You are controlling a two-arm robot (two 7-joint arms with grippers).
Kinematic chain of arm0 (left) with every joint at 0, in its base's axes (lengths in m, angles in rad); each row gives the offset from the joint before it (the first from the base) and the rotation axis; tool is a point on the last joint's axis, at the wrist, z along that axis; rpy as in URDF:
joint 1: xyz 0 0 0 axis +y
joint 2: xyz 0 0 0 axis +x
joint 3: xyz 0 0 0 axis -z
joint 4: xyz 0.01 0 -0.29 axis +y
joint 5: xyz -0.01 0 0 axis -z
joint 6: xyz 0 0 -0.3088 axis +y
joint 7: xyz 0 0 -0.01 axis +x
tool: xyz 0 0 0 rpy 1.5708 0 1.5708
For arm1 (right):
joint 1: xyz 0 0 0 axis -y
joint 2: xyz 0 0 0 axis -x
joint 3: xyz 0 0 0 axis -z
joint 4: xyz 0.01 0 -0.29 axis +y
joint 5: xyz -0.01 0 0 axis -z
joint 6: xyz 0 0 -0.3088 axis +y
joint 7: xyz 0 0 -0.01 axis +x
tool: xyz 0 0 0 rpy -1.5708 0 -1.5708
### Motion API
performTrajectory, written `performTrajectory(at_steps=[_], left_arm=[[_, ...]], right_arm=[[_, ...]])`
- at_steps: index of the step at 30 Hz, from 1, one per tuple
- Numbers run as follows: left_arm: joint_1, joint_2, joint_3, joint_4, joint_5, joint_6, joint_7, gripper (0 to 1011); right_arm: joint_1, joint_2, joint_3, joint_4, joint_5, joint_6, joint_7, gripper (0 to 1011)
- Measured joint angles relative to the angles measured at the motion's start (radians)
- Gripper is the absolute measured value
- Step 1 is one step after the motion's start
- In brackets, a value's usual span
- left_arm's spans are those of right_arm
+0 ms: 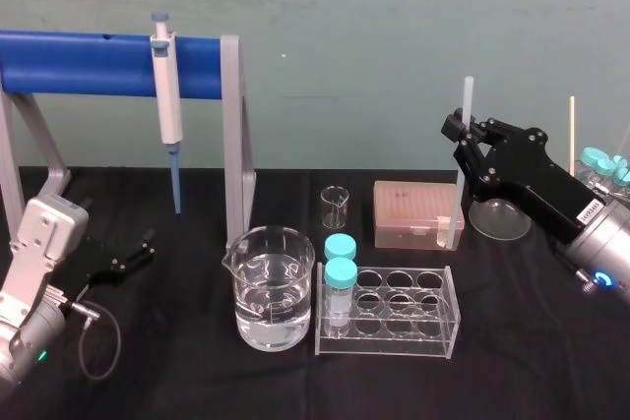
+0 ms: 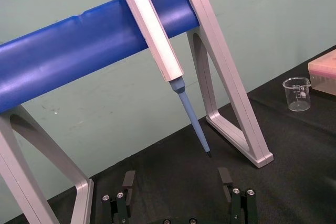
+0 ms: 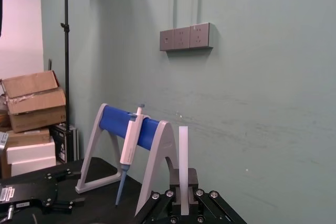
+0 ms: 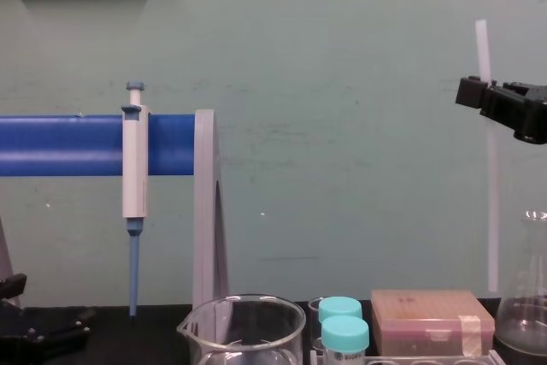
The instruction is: Pick up the stirring rod with one hand, then place it down.
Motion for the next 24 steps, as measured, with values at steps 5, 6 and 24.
performTrajectory(at_steps=[5,6,24], left_arm=[[0.0,0.0,0.0,0.0,0.0,0.0,0.0,1000],[0.0,0.0,0.0,0.0,0.0,0.0,0.0,1000],[0.0,0.0,0.0,0.0,0.0,0.0,0.0,1000]], right_arm=[[0.002,0.004,-0.004,0.005,0.003,0.0,0.005,72],[0.003,0.005,-0.005,0.006,0.004,0.0,0.006,72],[0.016,0.008,-0.019,0.027,0.008,-0.006,0.017,72]])
